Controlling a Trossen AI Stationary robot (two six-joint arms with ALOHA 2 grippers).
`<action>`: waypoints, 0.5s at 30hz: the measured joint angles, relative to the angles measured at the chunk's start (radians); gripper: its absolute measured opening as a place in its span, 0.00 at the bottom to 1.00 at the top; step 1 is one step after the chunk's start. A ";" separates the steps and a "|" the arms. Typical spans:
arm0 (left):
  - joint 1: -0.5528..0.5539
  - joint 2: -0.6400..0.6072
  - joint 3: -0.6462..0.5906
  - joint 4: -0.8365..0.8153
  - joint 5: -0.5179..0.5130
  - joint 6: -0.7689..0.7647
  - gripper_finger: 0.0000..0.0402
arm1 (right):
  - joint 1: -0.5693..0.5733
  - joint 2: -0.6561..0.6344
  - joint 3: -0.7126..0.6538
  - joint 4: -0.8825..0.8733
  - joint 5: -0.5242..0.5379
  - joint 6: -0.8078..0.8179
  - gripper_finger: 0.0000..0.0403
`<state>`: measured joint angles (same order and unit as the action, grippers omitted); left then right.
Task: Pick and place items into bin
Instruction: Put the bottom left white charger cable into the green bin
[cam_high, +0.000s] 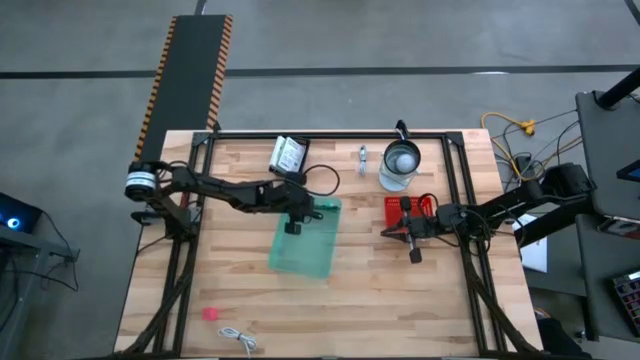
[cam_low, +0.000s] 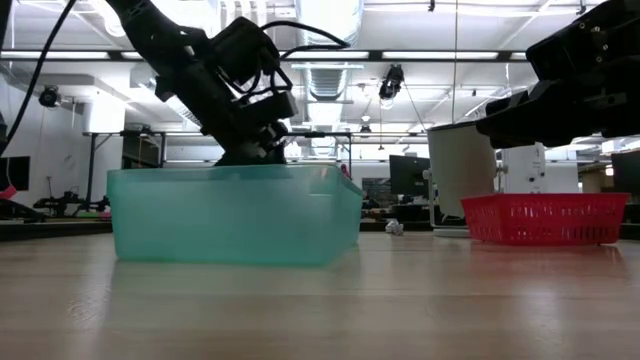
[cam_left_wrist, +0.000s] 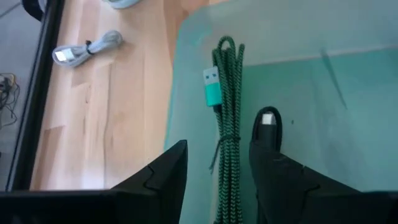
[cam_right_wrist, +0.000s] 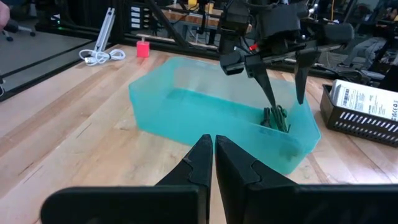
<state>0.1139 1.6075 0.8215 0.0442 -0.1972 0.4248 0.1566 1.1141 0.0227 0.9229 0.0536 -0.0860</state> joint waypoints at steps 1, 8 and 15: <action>0.000 -0.005 0.000 0.001 0.000 0.000 0.39 | 0.000 0.000 0.000 0.000 0.000 0.000 0.02; -0.033 -0.038 0.000 0.002 0.026 -0.024 0.39 | 0.000 0.000 0.000 -0.002 0.000 0.000 0.02; -0.068 -0.040 0.000 0.001 0.118 -0.026 0.38 | 0.000 0.000 0.000 -0.007 0.000 0.000 0.02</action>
<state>0.0459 1.5677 0.8219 0.0447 -0.0789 0.3985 0.1569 1.1141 0.0227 0.9161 0.0536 -0.0864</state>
